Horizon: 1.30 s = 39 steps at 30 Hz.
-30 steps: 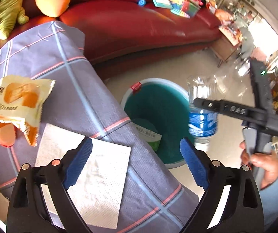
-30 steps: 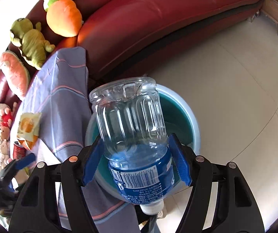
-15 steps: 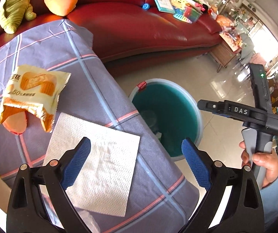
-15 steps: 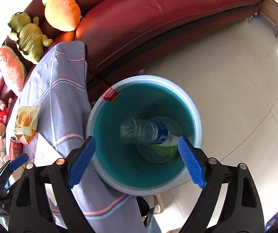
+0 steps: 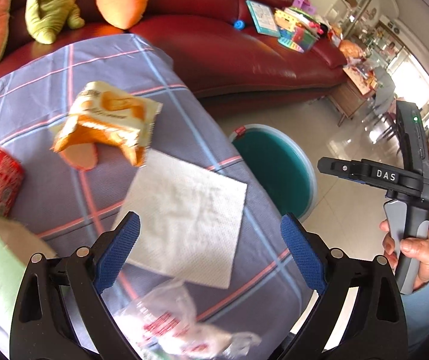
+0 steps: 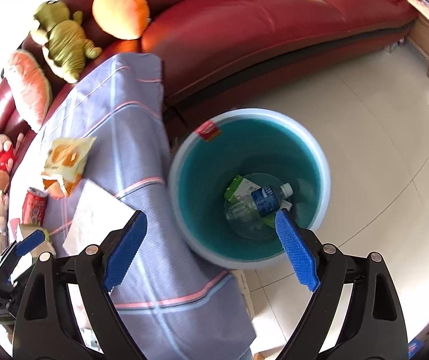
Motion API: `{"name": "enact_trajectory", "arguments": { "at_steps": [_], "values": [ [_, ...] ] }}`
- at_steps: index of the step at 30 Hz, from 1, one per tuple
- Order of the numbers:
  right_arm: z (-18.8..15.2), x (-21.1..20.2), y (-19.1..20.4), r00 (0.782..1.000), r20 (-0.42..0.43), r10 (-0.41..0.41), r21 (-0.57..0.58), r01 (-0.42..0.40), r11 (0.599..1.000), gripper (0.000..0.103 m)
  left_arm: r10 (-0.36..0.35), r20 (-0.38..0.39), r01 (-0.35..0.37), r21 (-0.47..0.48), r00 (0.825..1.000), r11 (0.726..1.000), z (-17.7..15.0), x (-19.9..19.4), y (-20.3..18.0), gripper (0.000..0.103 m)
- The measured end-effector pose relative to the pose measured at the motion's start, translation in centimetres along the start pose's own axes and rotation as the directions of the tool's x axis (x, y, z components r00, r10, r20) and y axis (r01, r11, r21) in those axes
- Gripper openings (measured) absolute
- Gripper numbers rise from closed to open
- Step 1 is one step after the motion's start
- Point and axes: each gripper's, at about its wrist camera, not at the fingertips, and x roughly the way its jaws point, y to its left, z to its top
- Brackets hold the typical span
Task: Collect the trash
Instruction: 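Grasp the torn green box with the right tool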
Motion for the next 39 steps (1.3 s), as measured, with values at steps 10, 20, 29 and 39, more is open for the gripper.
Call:
{"name": "enact_trajectory", "arguments": {
  "at_steps": [10, 20, 29, 39],
  "values": [
    [-2.1, -0.3, 8.4, 1.000, -0.024, 0.017, -0.145, -0.020, 0.989, 0.084, 0.051, 0.061, -0.045, -0.085, 0.997, 0.995, -3.1, -5.3, 6.2, 0.095],
    [-3.9, 1.8, 17.3, 0.996, -0.081, 0.034, -0.297, -0.057, 0.953, 0.084, 0.177, 0.093, -0.157, -0.196, 0.980, 0.968, -6.8, -10.3, 13.8, 0.095],
    [-5.2, 4.9, 24.4, 0.990, -0.139, 0.015, -0.417, -0.073, 0.906, 0.084, 0.285, 0.050, -0.265, -0.248, 0.957, 0.932, -10.3, -11.2, 18.9, 0.095],
    [-7.9, 5.9, 28.7, 0.980, -0.200, 0.016, -0.475, -0.112, 0.873, 0.084, 0.359, 0.062, -0.336, -0.231, 0.931, 0.913, -12.4, -11.5, 20.7, 0.100]
  ]
}}
